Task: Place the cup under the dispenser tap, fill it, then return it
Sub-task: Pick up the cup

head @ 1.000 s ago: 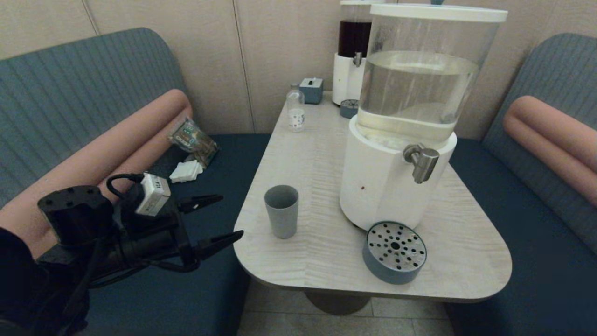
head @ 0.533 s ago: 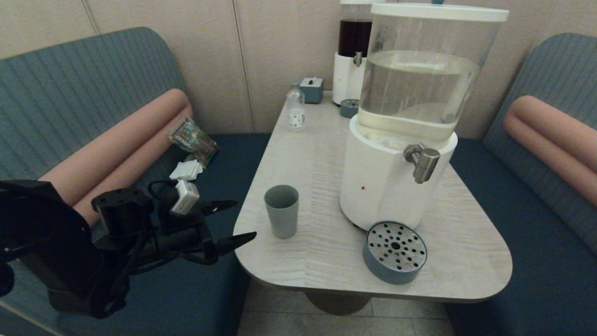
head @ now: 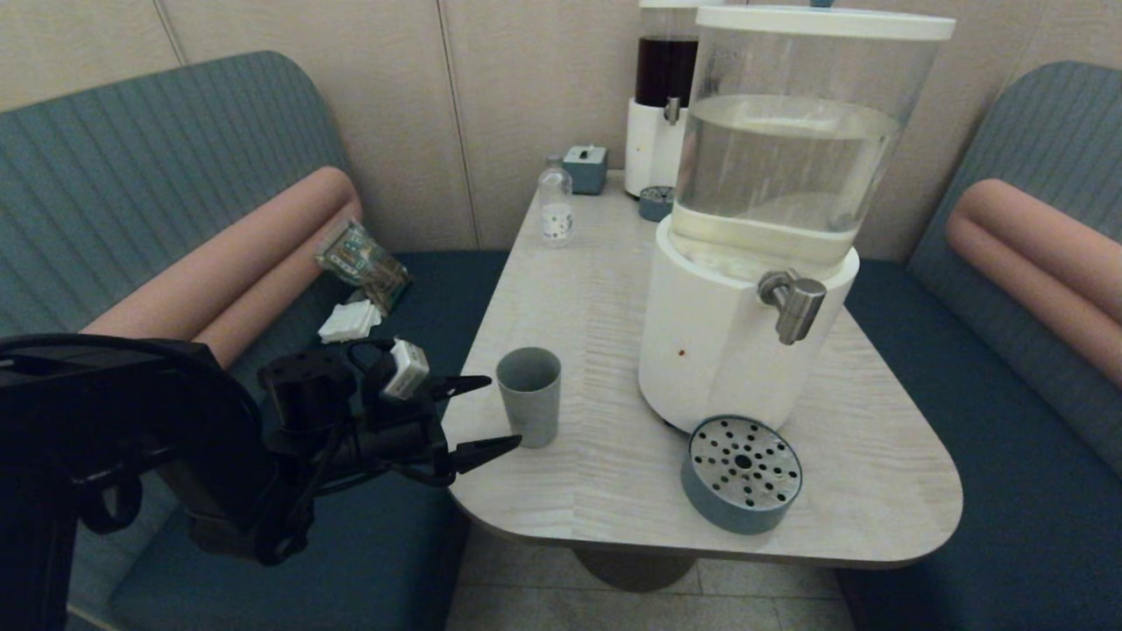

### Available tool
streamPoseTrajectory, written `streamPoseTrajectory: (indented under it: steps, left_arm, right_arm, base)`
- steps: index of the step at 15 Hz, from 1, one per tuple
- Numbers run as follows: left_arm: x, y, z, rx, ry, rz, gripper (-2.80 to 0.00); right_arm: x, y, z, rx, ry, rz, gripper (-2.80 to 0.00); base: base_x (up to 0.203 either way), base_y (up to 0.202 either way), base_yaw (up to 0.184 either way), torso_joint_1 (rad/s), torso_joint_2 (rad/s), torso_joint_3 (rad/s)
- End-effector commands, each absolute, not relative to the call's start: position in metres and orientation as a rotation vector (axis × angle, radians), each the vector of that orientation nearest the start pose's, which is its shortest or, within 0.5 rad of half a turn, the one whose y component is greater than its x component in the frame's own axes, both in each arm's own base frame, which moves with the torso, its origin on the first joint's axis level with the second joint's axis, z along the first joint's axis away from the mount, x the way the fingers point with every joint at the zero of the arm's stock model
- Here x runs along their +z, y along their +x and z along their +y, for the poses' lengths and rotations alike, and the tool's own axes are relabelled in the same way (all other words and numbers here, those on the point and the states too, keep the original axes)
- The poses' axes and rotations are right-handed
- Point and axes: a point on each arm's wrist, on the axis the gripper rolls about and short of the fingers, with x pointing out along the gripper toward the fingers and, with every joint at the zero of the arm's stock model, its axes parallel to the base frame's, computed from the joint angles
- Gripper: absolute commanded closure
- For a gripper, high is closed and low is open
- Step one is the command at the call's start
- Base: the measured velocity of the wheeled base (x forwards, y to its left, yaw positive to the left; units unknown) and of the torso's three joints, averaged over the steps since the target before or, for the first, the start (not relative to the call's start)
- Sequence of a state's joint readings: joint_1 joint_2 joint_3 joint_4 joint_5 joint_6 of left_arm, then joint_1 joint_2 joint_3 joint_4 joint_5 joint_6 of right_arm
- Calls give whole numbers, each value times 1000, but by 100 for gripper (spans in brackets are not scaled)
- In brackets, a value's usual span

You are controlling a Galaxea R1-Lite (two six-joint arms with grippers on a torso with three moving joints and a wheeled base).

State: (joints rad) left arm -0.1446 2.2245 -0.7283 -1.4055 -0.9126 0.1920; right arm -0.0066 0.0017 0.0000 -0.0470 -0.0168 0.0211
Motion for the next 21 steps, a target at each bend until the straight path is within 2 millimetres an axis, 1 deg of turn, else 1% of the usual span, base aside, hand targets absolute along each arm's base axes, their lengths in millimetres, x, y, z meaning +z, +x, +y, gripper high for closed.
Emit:
streamPoseTrajectory:
  steps: [1, 3, 8, 13, 14, 18, 21]
  left_arm:
    - [53, 370, -77, -1078, 138, -26, -280]
    - [49, 374, -83, -1089, 136, -30, -280]
    - [48, 390, -92, -1090, 135, -61, -280]
    - [47, 398, -101, -1056, 145, -87, -280]
    - [46, 398, -103, -1054, 144, -87, 0]
    - [51, 393, -113, -1055, 126, -96, 0]
    - [62, 385, -116, -1062, 127, -110, 0]
  right_arm:
    - [76, -22, 0, -23, 22, -32, 0]
    - [76, -22, 0, -23, 22, -32, 0]
    - [76, -22, 0, -23, 22, -32, 0]
    - [77, -22, 0, -23, 22, -32, 0]
    - [76, -22, 0, -23, 22, -31, 0]
    - [77, -22, 0, -23, 22, -32, 0]
    - [76, -22, 0, -24, 22, -32, 0]
  base:
    - [0, 0, 0, 0, 0, 0]
    - [0, 0, 0, 0, 0, 0]
    - [0, 0, 0, 0, 0, 0]
    - [0, 0, 0, 0, 0, 0]
    - [0, 0, 0, 0, 0, 0]
    - [0, 0, 0, 0, 0, 0]
    - [0, 0, 0, 0, 0, 0]
